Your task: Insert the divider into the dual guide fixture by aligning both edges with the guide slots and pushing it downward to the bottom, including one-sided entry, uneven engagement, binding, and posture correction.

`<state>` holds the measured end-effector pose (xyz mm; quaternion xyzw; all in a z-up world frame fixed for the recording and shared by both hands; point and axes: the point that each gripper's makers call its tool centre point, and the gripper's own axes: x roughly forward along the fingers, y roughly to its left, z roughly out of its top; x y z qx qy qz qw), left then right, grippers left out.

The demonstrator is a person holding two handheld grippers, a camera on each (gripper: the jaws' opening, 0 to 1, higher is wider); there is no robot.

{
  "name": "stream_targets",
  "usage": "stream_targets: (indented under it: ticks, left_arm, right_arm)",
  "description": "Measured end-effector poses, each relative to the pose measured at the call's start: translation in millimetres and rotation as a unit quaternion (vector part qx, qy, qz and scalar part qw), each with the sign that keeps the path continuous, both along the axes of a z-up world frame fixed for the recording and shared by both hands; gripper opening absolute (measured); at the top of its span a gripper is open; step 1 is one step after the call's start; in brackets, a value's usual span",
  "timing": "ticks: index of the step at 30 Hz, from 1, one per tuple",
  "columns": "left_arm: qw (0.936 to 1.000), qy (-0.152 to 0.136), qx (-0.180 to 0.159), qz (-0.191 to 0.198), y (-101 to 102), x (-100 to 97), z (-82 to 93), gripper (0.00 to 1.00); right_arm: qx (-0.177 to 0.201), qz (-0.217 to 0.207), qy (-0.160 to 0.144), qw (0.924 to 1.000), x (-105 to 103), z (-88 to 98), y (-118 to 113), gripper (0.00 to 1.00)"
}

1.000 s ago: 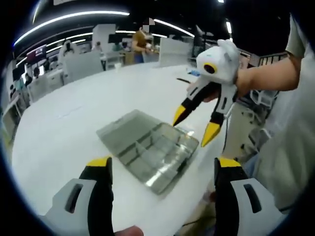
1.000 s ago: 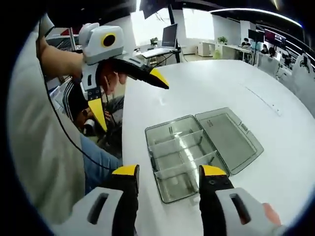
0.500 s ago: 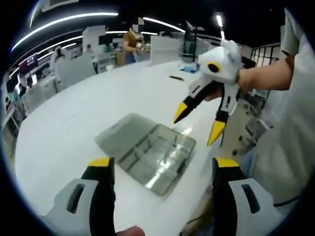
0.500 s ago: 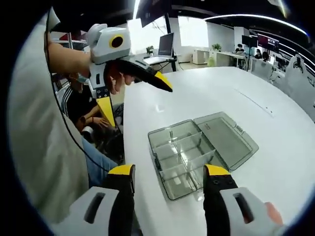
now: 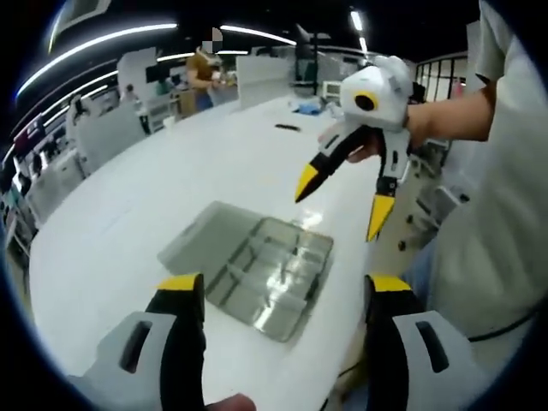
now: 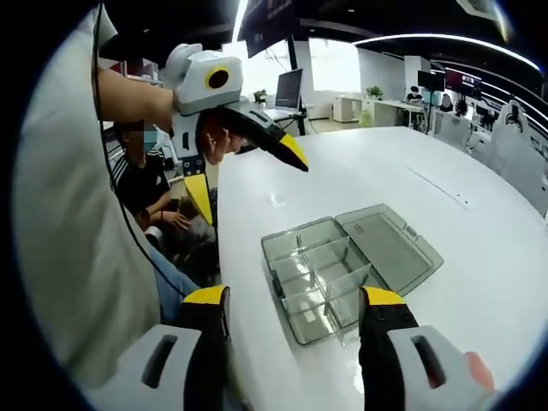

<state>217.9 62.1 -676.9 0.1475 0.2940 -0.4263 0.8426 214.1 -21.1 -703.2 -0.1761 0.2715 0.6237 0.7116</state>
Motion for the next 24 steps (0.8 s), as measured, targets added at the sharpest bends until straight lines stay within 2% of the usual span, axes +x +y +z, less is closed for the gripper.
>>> stream_targets:
  ticks: [12,24]
  left_arm:
    - [0.9989,0.0,0.023,-0.041,0,-1.1,6.0,0.71]
    - [0.9962,-0.007,0.057,-0.065,6,-7.4,3.8,0.71]
  right_arm:
    - [0.015,0.003,-0.013,0.9998,-2,12.7,-1,0.62]
    - [0.022,-0.007,-0.012,0.9997,-6,14.1,-2,0.65]
